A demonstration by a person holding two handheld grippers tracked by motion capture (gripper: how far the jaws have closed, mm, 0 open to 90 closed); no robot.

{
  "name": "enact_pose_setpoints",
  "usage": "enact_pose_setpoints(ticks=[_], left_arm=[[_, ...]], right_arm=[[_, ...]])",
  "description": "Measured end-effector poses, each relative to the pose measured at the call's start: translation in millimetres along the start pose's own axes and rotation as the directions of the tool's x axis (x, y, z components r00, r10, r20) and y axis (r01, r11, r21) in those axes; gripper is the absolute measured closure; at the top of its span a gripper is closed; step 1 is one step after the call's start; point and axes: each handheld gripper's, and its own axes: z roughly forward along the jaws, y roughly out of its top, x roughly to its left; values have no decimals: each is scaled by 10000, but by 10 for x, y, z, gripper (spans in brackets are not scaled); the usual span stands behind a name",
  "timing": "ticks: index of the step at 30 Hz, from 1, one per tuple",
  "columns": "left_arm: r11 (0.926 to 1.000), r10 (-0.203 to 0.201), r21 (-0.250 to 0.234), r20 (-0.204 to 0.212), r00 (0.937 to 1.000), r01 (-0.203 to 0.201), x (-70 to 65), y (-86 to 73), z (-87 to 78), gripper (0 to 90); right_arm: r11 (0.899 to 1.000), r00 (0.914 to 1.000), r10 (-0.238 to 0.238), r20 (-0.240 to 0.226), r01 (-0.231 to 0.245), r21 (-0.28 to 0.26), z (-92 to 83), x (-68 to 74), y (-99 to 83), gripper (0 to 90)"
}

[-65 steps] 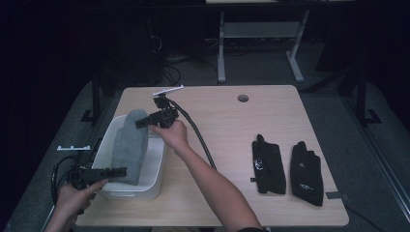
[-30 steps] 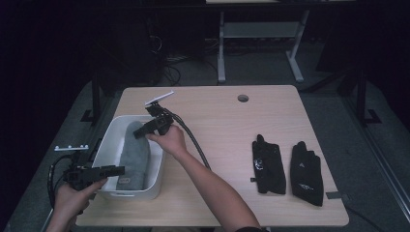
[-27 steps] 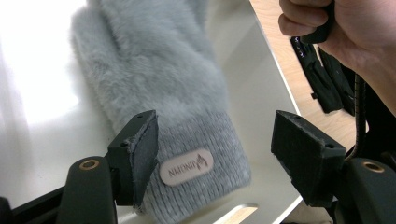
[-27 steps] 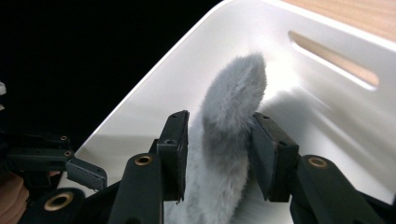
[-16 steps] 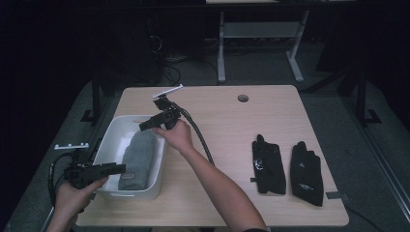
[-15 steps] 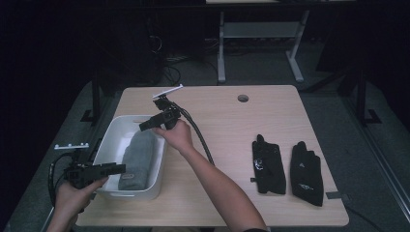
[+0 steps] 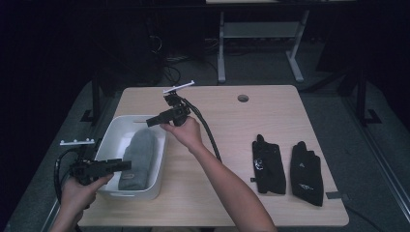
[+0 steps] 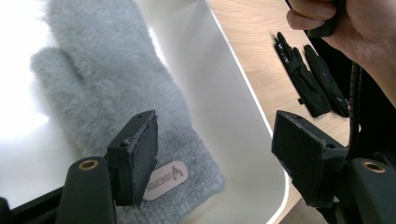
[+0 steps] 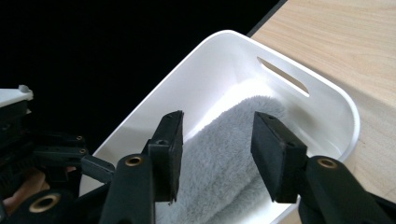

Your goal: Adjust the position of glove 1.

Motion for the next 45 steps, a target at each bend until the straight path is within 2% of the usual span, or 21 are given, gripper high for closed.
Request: enact_pose_setpoints(ticks=[4, 16, 23, 37, 45], left_arm=[[10000, -22, -56, 244, 9997, 24, -38, 29, 26, 313], [9998, 185, -35, 624, 9979, -183, -198, 123, 131, 307], [9988, 478, 52, 669, 9966, -483, -287, 173, 226, 303], [9971, 724, 163, 852, 9937, -740, -477, 244, 378, 299], [9947, 949, 312, 921, 9912, -982, -603, 277, 483, 297]], right_arm=[[9999, 9999, 88, -104, -89, -91, -64, -14, -5, 516], [9995, 9997, 160, -192, -166, -274, -279, -94, -50, 476], [9985, 9997, 173, -174, -182, -517, -444, -138, -82, 472], [9980, 9997, 210, -123, -217, -592, -678, -250, -180, 457], [9961, 9996, 228, -137, -239, -844, -864, -309, -242, 448]])
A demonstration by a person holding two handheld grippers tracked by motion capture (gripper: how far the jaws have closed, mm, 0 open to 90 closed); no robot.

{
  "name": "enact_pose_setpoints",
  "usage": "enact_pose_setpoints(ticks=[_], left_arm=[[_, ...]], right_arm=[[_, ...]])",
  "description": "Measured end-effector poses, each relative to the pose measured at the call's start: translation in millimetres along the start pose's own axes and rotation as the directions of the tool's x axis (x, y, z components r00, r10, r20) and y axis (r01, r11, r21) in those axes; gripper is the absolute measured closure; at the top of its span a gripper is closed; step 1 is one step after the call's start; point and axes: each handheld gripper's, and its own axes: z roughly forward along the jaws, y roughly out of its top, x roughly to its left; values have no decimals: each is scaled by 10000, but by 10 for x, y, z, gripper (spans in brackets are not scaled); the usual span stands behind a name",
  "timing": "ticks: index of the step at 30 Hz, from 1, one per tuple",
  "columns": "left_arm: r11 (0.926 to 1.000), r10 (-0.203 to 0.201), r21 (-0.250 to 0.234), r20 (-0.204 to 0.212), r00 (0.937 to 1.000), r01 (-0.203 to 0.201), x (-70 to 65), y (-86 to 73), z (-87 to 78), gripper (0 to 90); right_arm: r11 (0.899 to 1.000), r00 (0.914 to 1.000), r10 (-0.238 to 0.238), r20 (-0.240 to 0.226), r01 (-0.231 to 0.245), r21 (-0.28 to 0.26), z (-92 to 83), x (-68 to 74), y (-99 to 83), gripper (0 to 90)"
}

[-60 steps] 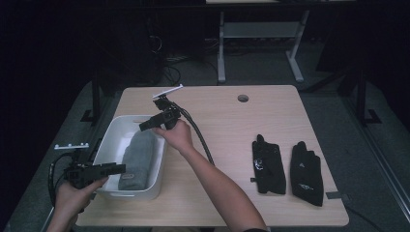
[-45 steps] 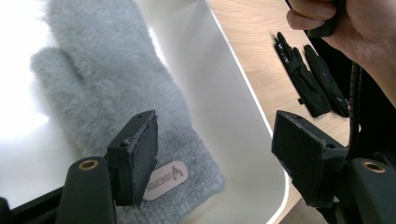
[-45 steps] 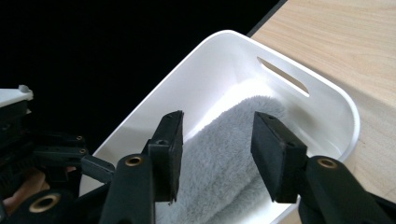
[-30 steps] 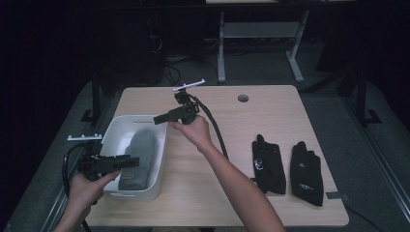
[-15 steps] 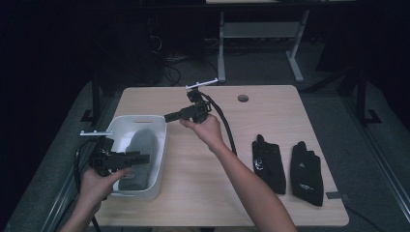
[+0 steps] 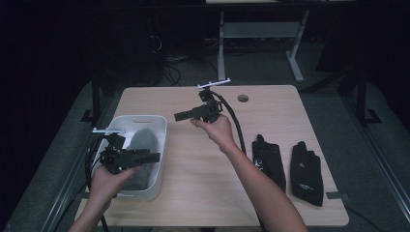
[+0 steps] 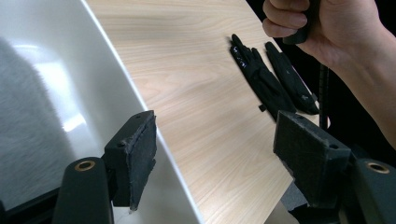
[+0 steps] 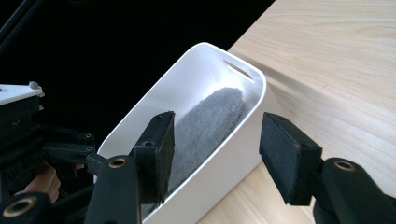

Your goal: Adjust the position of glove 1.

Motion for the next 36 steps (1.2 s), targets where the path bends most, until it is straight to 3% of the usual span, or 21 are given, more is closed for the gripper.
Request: enact_pose_setpoints(ticks=[9, 20, 36], left_arm=[[9989, 378, 283, 141, 9992, -382, -116, 48, 149, 295], [9978, 519, 398, 394, 9979, -535, -221, 84, 307, 295], [9920, 930, 753, 1117, 9894, -1017, -459, 114, 649, 290]], right_arm=[[9992, 9995, 293, 95, -291, -278, -222, -100, -104, 440], [9979, 9984, 485, 293, -472, -441, -486, -192, -216, 431], [9963, 9960, 576, 690, -530, -673, -857, -277, -395, 420]])
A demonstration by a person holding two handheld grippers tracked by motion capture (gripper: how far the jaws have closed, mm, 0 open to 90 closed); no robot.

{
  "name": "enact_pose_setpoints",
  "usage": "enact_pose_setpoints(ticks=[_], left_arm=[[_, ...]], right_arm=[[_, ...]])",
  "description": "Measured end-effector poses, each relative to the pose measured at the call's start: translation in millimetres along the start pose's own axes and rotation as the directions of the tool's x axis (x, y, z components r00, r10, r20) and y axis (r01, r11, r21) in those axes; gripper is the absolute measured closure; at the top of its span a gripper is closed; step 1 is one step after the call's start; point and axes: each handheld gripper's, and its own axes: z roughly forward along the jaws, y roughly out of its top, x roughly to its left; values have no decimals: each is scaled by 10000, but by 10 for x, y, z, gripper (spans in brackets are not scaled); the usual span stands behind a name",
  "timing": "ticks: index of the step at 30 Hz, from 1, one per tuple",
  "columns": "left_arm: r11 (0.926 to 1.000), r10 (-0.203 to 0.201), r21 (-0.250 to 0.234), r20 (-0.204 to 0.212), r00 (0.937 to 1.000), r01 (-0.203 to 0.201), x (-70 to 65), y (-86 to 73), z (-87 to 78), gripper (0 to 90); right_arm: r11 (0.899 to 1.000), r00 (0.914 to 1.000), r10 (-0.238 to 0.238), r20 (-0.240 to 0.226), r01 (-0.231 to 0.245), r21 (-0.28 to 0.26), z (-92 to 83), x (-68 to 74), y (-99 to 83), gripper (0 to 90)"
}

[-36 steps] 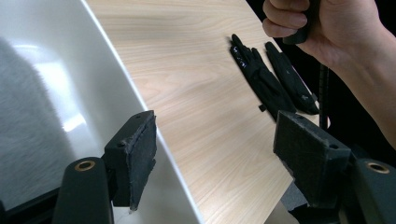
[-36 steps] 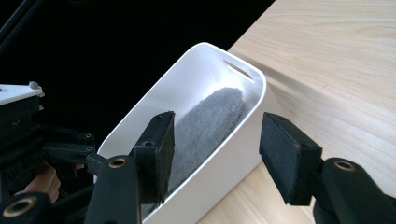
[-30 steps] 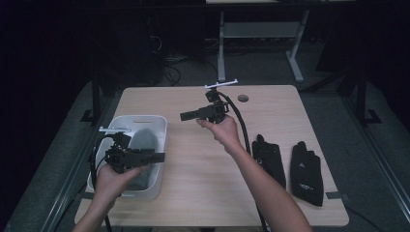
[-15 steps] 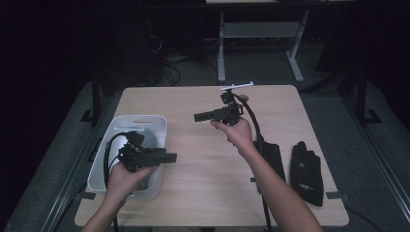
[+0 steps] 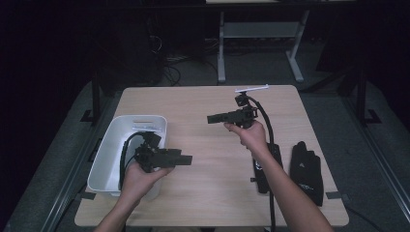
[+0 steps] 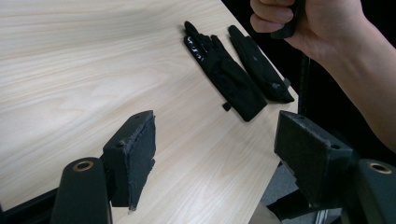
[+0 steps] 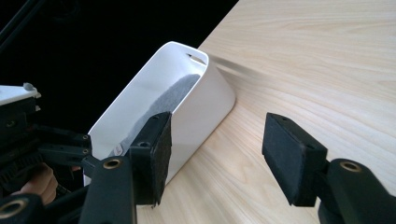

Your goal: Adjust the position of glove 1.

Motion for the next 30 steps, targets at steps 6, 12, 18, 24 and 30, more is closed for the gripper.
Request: enact_pose_setpoints(ticks=[6, 12, 18, 24, 30], left_arm=[[9998, 172, 79, 189, 9997, -174, -68, 21, 119, 289], [9991, 359, 196, 334, 9988, -365, -120, 47, 225, 289], [9988, 405, 254, 476, 9980, -418, -198, 85, 334, 286], [9975, 610, 325, 593, 9964, -630, -266, 101, 412, 286], [9960, 779, 393, 690, 9946, -808, -352, 103, 502, 286]], right_arm=[[9997, 9998, 31, 181, -26, -237, -188, -49, -63, 418], [9993, 9993, 178, 330, -166, -344, -338, -98, -118, 415], [9990, 9987, 235, 446, -218, -395, -476, -141, -174, 419], [9985, 9978, 311, 590, -284, -463, -598, -179, -239, 418], [9985, 9964, 389, 759, -358, -411, -729, -224, -331, 416]])
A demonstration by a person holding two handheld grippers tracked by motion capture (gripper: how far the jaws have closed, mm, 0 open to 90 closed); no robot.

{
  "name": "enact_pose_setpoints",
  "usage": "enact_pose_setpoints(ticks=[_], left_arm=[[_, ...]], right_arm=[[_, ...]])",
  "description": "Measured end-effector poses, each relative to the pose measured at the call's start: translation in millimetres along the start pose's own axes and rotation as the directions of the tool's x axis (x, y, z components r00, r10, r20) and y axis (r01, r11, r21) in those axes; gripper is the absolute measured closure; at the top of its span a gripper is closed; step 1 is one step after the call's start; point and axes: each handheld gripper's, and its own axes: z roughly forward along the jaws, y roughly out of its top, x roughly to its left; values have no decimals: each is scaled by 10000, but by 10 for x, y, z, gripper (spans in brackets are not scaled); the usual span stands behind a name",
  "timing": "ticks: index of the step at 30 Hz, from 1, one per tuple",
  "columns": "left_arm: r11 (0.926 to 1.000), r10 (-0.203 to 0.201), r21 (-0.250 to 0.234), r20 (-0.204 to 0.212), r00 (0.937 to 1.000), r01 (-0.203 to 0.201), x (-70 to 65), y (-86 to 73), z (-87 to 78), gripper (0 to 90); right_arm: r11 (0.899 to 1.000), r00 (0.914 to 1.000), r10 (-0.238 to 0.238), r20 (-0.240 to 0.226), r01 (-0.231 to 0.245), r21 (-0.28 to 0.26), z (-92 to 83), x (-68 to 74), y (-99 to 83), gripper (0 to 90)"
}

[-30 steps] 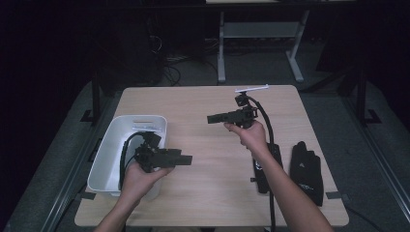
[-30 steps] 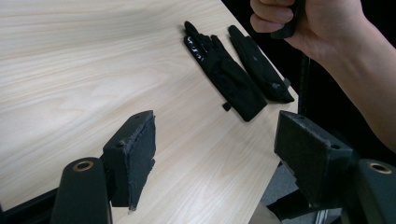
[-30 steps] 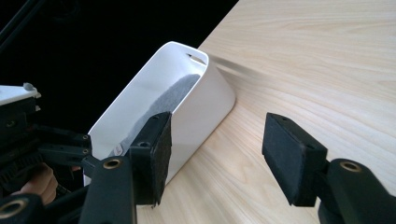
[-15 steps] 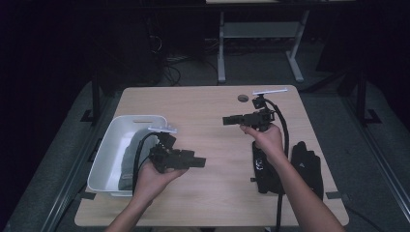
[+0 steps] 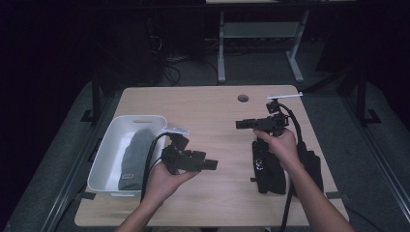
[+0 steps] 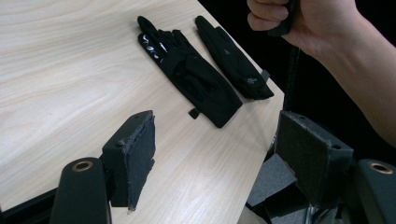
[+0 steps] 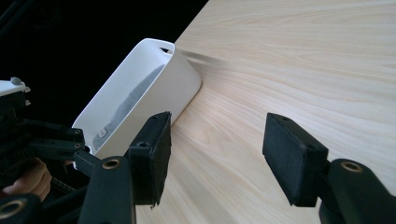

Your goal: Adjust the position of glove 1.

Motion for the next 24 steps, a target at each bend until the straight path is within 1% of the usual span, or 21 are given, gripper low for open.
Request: enact_pose_setpoints(ticks=[2, 4, 5, 8, 11, 12, 15, 16, 17, 19, 21, 24], left_arm=[[9999, 101, 45, -16, 9999, -101, -22, 6, 33, 286], [10000, 67, 32, 32, 10000, -67, -51, 9, 69, 286], [9999, 144, 71, 42, 9999, -144, -60, 11, 86, 286], [9996, 178, 229, 132, 9998, -181, -86, 12, 149, 286], [9993, 252, 278, 192, 9995, -257, -94, 9, 208, 286], [9995, 165, 273, 223, 9996, -171, -100, 8, 228, 284], [9994, 196, 291, 241, 9995, -203, -108, 10, 260, 284], [9994, 165, 298, 322, 9993, -175, -107, 14, 290, 284], [9995, 137, 276, 350, 9993, -146, -109, 15, 309, 284], [9995, 97, 284, 432, 9990, -110, -117, 18, 345, 284], [9993, 176, 327, 505, 9986, -193, -125, 24, 386, 284], [9991, 149, 395, 612, 9980, -173, -146, 31, 452, 284]], right_arm=[[9999, 10000, 21, 54, -21, -117, -67, -20, -31, 417], [9999, 9999, 34, 96, -33, -140, -115, -35, -61, 417], [9998, 9999, 56, 129, -53, -173, -139, -45, -81, 417], [9999, 9997, 115, 210, -112, -127, -205, -76, -144, 415], [9999, 9991, 112, 405, -107, -109, -269, -124, -208, 416], [9998, 9990, 171, 403, -167, -111, -285, -139, -223, 416], [9996, 9987, 244, 455, -238, -133, -335, -172, -257, 416], [9993, 9981, 352, 511, -343, -174, -391, -218, -297, 415], [9990, 9975, 420, 561, -412, -163, -409, -234, -310, 416], [9982, 9969, 535, 584, -518, -307, -462, -287, -356, 417], [9975, 9957, 656, 654, -637, -315, -509, -330, -409, 416], [9970, 9950, 711, 700, -689, -341, -561, -375, -465, 415]])
